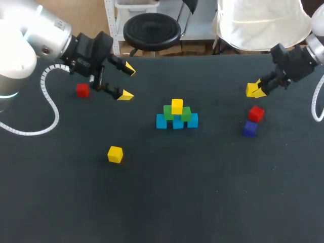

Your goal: Place the blue cubes, place green cubes on the blue cubes, place the yellow cubes on the green cubes, then place the red cubes on the yellow cubes, and place purple cube on the red cubes.

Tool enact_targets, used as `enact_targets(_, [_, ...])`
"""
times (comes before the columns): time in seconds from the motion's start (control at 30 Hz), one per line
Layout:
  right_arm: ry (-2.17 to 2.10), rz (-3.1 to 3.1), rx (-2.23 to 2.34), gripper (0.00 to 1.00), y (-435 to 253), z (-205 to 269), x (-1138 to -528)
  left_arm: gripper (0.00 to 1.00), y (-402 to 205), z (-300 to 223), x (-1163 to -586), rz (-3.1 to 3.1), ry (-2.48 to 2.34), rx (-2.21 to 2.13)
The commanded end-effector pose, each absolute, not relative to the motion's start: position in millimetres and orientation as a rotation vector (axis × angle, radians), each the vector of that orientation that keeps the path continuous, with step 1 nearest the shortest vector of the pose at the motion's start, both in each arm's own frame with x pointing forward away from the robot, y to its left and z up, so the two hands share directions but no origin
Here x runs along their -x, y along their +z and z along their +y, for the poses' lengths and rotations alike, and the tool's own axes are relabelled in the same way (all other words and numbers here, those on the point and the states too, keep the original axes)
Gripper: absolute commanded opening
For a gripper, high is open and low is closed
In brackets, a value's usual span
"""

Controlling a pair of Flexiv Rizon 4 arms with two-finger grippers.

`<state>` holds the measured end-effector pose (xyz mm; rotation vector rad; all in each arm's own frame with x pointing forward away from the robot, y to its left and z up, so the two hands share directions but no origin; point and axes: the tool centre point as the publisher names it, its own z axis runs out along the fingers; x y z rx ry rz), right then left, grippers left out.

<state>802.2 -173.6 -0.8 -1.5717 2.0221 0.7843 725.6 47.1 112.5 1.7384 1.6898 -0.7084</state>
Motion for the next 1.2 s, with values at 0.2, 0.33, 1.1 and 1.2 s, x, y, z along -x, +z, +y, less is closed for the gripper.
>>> enact_targets(0.2, [0.638,2.094,1.587,0.0,42,-161,-780,1.0,112,47,-727,1.691,-0.71,-1.74])
enact_targets(0.33, [0.627,2.103,1.568,0.0,52,-155,-770,1.0,112,47,-727,1.691,-0.71,-1.74])
enact_targets(1.1, [0.714,2.0,1.611,0.0,66,-121,-707,1.0,112,47,-727,1.691,-0.71,-1.74])
enact_targets(1.2, [0.799,1.943,1.61,0.0,68,-112,-702,1.0,112,47,-727,1.691,-0.71,-1.74])
